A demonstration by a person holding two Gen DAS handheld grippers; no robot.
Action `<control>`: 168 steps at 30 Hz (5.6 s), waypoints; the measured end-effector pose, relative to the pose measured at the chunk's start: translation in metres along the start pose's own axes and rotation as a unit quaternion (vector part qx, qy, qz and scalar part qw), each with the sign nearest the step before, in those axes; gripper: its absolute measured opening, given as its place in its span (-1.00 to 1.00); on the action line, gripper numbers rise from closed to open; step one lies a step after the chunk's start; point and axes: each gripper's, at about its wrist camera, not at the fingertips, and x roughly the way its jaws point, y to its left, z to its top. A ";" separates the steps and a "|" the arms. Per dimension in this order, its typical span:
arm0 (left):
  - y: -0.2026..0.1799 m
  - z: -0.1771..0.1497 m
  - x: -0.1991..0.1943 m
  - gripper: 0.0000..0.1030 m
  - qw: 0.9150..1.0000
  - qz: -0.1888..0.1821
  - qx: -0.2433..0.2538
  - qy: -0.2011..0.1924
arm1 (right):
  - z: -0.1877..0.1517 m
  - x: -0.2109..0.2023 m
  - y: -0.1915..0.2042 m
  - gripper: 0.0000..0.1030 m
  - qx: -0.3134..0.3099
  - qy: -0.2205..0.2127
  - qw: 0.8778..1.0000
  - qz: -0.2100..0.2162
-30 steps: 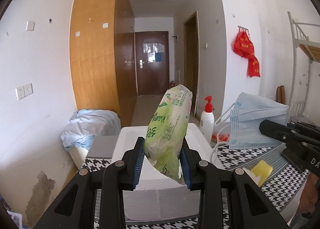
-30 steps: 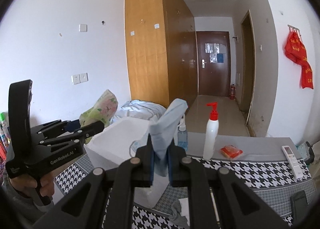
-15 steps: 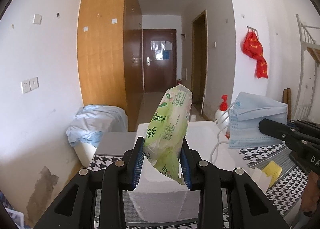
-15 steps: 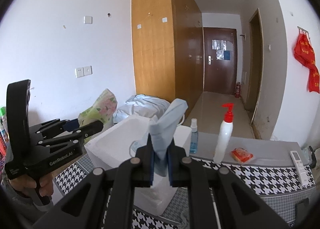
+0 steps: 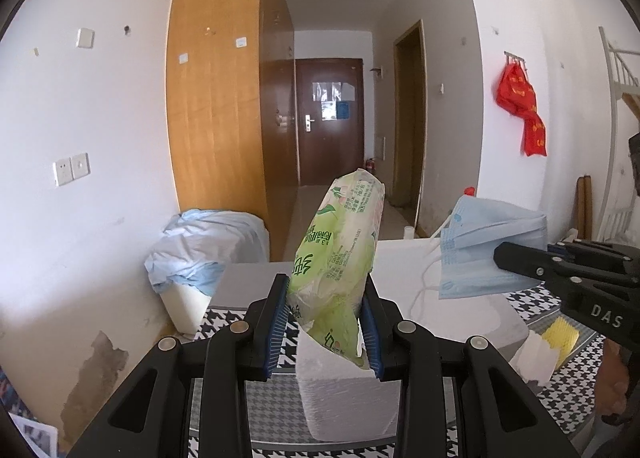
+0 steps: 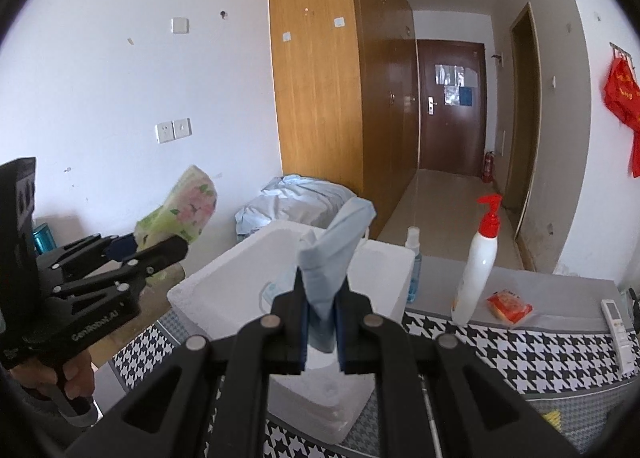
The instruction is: Organize soft objects
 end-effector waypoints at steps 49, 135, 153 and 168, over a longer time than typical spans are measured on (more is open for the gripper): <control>-0.019 0.005 0.016 -0.30 0.999 -0.028 -0.006 0.016 | -0.012 -0.023 -0.009 0.67 -0.004 -0.004 1.000 -0.017; -0.098 0.001 -0.047 0.98 0.994 -0.102 0.027 -0.023 | -0.056 -0.141 -0.056 0.68 0.044 -0.058 0.992 -0.102; -0.113 -0.014 -0.059 0.98 0.991 -0.123 0.039 -0.034 | -0.074 -0.154 -0.063 0.68 0.053 -0.056 0.990 -0.116; -0.120 -0.033 -0.059 0.98 0.988 -0.146 0.038 -0.037 | -0.093 -0.160 -0.072 0.68 0.069 -0.058 0.985 -0.150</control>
